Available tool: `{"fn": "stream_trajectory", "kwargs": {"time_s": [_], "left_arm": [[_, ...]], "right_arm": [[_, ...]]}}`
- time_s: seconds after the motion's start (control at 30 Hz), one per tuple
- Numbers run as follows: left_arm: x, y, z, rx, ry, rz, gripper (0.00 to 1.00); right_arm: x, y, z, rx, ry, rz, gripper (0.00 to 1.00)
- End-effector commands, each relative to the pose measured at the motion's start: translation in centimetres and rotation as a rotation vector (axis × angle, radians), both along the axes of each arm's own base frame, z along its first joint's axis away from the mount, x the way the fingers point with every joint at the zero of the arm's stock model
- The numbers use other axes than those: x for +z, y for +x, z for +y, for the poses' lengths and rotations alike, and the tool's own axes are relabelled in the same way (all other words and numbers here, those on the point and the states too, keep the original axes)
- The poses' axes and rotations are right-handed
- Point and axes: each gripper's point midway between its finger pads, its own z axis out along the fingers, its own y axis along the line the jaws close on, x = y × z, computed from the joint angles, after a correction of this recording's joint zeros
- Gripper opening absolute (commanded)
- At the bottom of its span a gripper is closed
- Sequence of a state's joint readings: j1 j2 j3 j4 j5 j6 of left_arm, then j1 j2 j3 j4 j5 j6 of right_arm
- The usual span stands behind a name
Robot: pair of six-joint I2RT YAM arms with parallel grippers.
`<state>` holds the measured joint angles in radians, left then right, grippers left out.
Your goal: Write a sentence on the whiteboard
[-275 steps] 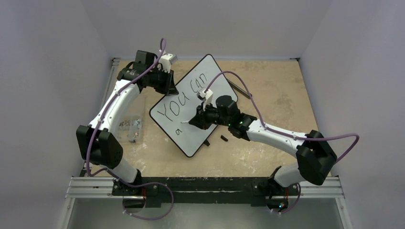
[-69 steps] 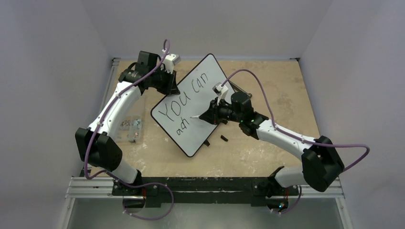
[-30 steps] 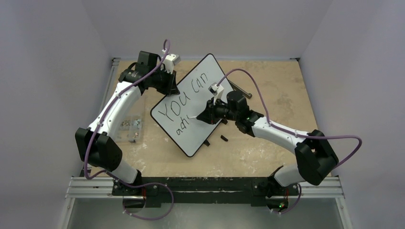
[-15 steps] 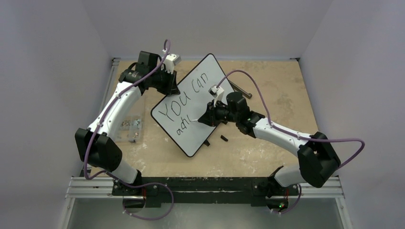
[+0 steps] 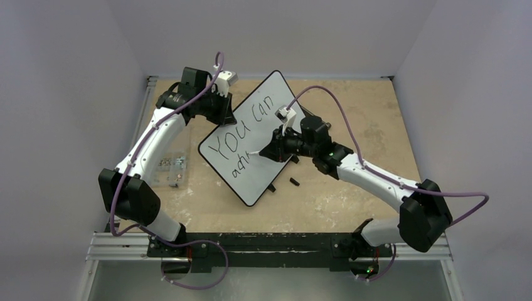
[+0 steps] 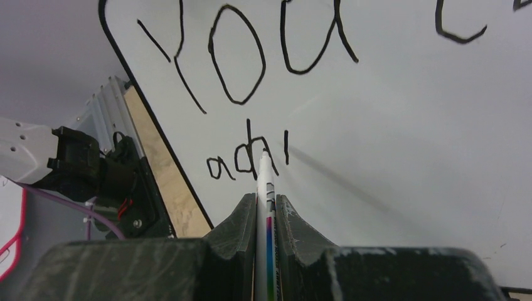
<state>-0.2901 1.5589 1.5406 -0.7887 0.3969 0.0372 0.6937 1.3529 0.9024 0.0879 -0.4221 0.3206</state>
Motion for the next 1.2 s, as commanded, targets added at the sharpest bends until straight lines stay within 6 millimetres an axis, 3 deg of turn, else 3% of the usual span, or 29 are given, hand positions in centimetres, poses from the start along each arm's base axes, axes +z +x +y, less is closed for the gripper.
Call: {"fn": "stream_trajectory", "kwargs": {"time_s": [0.0, 0.17, 0.4, 0.77, 1.17], "left_arm": [[0.0, 2.1, 3.6, 0.057, 0.204, -0.13, 0.0], [0.0, 2.1, 3.6, 0.058, 0.204, -0.131, 0.0], [-0.1, 2.1, 3.6, 0.057, 0.207, -0.129, 0.0], [-0.2, 2.1, 3.5, 0.055, 0.208, -0.128, 0.0], [-0.2, 2.1, 3.5, 0.054, 0.21, -0.128, 0.0]], "right_arm": [[4.1, 1.0, 1.4, 0.014, 0.074, -0.067, 0.0], [4.4, 1.9, 2.2, 0.008, 0.089, -0.055, 0.0], [2.9, 2.7, 2.7, 0.003, 0.065, -0.036, 0.0], [1.2, 2.5, 1.6, -0.025, 0.012, -0.041, 0.0], [3.8, 2.2, 0.8, -0.051, 0.044, -0.092, 0.0]]}}
